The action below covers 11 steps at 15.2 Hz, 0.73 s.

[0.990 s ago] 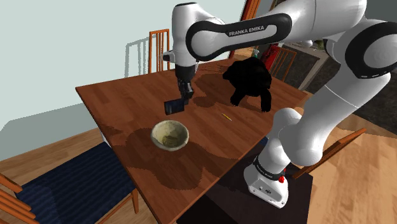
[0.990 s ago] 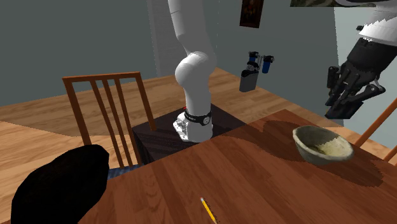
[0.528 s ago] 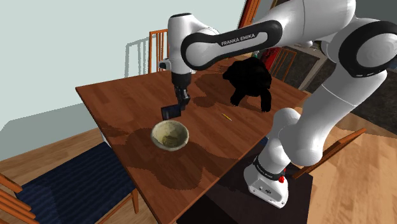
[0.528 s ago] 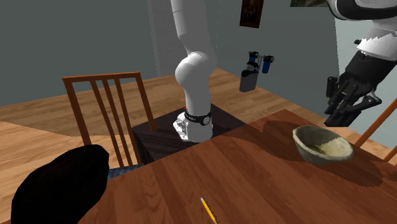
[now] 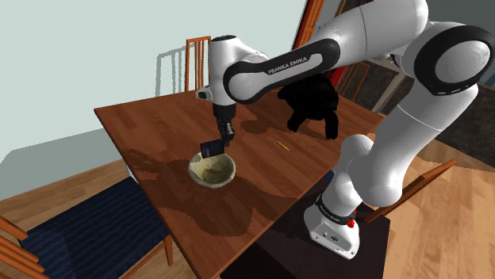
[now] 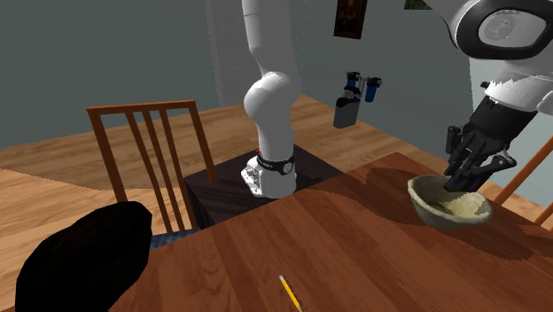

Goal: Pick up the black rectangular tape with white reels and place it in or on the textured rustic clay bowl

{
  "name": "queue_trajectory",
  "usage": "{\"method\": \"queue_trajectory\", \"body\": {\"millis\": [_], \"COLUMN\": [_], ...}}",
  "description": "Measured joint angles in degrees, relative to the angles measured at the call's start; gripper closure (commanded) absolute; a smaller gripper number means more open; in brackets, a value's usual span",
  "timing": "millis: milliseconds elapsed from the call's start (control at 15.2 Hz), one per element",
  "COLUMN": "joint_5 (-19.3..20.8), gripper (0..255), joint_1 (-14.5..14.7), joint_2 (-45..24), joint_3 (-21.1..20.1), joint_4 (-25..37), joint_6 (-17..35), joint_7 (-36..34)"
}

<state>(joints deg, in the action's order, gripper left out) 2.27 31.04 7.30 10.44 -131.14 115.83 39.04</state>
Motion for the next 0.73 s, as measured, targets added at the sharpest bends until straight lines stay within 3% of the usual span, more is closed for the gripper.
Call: {"method": "queue_trajectory", "body": {"millis": [660,726], "joint_5": [-0.2,-0.2], "gripper": [255,0], "joint_1": [0.0,0.0], "joint_2": [-1.6,-1.6], "joint_3": [0.1,0.1], "joint_4": [-1.8,-1.9], "joint_6": [3.4,3.4], "joint_7": [0.2,0.2]}}
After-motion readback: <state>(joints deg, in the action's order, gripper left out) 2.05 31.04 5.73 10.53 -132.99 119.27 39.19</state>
